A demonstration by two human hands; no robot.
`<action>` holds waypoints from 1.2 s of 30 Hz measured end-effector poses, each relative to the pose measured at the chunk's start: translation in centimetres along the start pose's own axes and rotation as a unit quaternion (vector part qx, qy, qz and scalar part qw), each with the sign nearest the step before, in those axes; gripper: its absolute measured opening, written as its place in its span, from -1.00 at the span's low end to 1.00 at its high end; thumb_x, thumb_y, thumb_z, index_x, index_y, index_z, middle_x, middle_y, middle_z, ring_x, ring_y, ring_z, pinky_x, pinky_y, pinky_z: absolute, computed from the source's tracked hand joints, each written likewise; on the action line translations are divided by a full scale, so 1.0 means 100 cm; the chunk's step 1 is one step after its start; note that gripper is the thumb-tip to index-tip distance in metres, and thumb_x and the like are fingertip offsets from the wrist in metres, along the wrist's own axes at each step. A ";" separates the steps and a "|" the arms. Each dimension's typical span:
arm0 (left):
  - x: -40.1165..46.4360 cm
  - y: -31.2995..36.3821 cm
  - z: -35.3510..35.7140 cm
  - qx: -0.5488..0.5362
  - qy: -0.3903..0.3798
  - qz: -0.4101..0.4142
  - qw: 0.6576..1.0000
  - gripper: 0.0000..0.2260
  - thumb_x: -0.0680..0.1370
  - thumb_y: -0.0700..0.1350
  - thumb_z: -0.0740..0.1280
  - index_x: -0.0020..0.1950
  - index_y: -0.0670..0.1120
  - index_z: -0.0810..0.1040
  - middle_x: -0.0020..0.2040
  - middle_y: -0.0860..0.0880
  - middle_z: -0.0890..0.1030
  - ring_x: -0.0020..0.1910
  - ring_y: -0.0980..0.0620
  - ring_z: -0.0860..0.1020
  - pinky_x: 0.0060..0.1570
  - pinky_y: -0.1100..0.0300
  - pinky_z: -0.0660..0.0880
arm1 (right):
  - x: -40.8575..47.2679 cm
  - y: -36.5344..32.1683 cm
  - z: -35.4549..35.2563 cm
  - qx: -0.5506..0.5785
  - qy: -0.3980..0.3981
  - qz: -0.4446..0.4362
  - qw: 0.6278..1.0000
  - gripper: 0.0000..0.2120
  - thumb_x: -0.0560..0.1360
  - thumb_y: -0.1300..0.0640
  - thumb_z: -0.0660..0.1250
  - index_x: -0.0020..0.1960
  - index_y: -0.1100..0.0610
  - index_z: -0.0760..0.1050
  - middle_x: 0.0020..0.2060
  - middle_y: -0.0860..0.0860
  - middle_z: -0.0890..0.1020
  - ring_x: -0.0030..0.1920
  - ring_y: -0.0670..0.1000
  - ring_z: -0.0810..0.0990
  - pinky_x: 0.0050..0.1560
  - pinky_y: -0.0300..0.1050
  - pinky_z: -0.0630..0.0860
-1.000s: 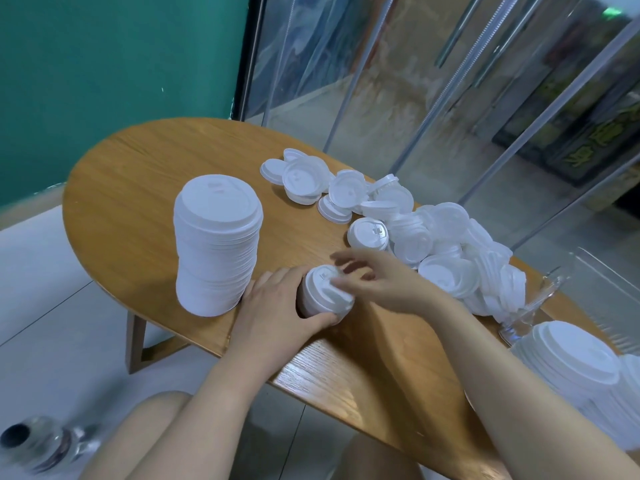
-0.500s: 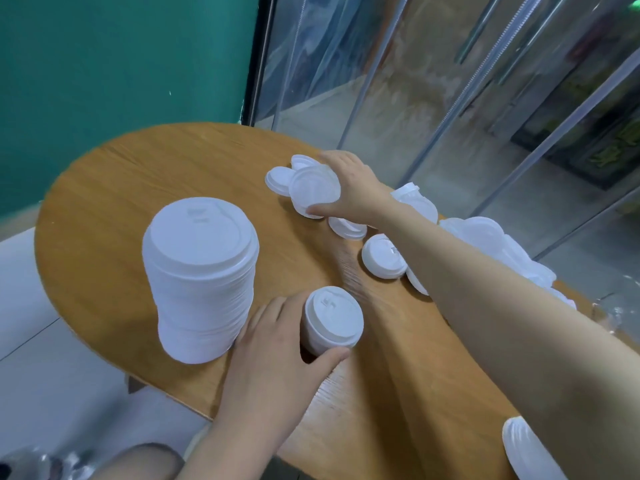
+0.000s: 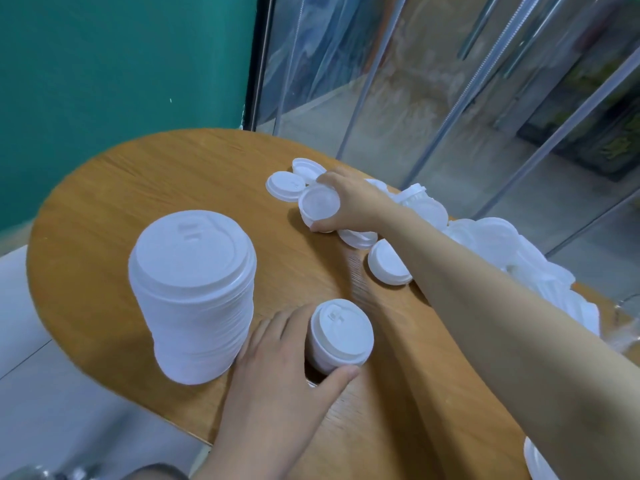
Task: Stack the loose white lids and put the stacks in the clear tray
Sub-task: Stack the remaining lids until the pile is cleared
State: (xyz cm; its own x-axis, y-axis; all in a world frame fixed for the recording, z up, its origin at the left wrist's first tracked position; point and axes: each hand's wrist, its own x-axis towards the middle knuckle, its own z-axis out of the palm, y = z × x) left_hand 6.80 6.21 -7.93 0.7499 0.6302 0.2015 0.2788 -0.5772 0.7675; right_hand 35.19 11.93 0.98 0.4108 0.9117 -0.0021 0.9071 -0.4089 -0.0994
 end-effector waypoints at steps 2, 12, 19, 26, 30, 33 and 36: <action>-0.001 0.001 -0.001 0.006 -0.001 0.004 1.000 -0.40 0.35 0.44 0.36 0.33 0.39 0.28 0.13 0.41 0.40 0.12 0.28 0.33 0.15 0.32 0.23 | -0.012 0.001 -0.001 0.033 -0.002 0.014 0.999 -0.21 0.32 -0.23 0.61 0.43 -0.02 0.39 0.25 -0.15 0.45 0.24 -0.04 0.44 0.17 -0.08 0.39; -0.003 0.006 -0.004 0.021 0.003 -0.005 1.000 -0.43 0.39 0.40 0.41 0.32 0.29 0.36 0.08 0.32 0.44 0.14 0.19 0.38 0.07 0.26 0.18 | -0.091 -0.010 -0.010 0.162 0.019 0.047 0.986 -0.20 0.34 -0.18 0.63 0.45 0.00 0.38 0.31 -0.18 0.45 0.31 -0.14 0.40 0.30 -0.17 0.37; -0.004 0.006 -0.006 0.010 -0.005 0.000 1.000 -0.38 0.41 0.41 0.40 0.39 0.23 0.38 0.13 0.30 0.45 0.17 0.14 0.38 0.11 0.23 0.22 | -0.147 -0.026 -0.013 0.264 0.152 0.051 0.951 -0.39 0.31 -0.17 0.57 0.28 -0.03 0.49 0.20 -0.13 0.52 0.25 -0.06 0.44 0.19 -0.29 0.37; -0.005 0.007 -0.009 -0.004 -0.012 0.004 1.000 -0.40 0.40 0.35 0.43 0.38 0.25 0.39 0.08 0.28 0.45 0.11 0.14 0.36 0.07 0.20 0.24 | -0.200 -0.042 -0.001 0.382 0.187 0.069 0.902 -0.33 0.40 0.15 0.62 0.38 -0.10 0.37 0.29 -0.20 0.51 0.28 -0.16 0.51 0.13 -0.28 0.50; -0.004 0.006 -0.009 -0.002 -0.014 0.006 1.000 -0.39 0.38 0.37 0.40 0.38 0.26 0.39 0.10 0.26 0.48 0.14 0.12 0.38 0.07 0.20 0.24 | -0.210 -0.050 0.006 0.433 0.179 0.057 0.881 -0.26 0.38 0.12 0.63 0.44 -0.10 0.35 0.27 -0.09 0.57 0.28 -0.06 0.59 0.21 -0.05 0.60; -0.003 0.007 -0.008 -0.002 -0.013 0.005 1.000 -0.40 0.37 0.35 0.42 0.38 0.26 0.40 0.10 0.26 0.48 0.14 0.11 0.39 0.07 0.19 0.24 | -0.212 -0.054 0.009 0.458 0.178 0.062 0.869 -0.27 0.35 0.10 0.63 0.43 -0.11 0.39 0.26 0.01 0.59 0.24 0.02 0.63 0.24 0.10 0.61; -0.003 0.007 -0.008 -0.001 -0.014 0.003 1.000 -0.41 0.38 0.35 0.43 0.37 0.27 0.39 0.10 0.26 0.49 0.14 0.12 0.38 0.06 0.19 0.23 | -0.214 -0.055 0.015 0.455 0.168 0.059 0.873 -0.32 0.36 0.09 0.62 0.40 -0.05 0.43 0.26 0.03 0.61 0.24 0.05 0.63 0.26 0.22 0.57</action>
State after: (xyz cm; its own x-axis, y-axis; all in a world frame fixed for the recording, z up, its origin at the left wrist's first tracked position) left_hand 6.31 6.08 -6.99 0.7687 0.6111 0.1889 0.2732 -0.5807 0.7669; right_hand 21.26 -5.31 0.13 0.6381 0.7404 0.2115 0.4723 -0.1594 -0.8669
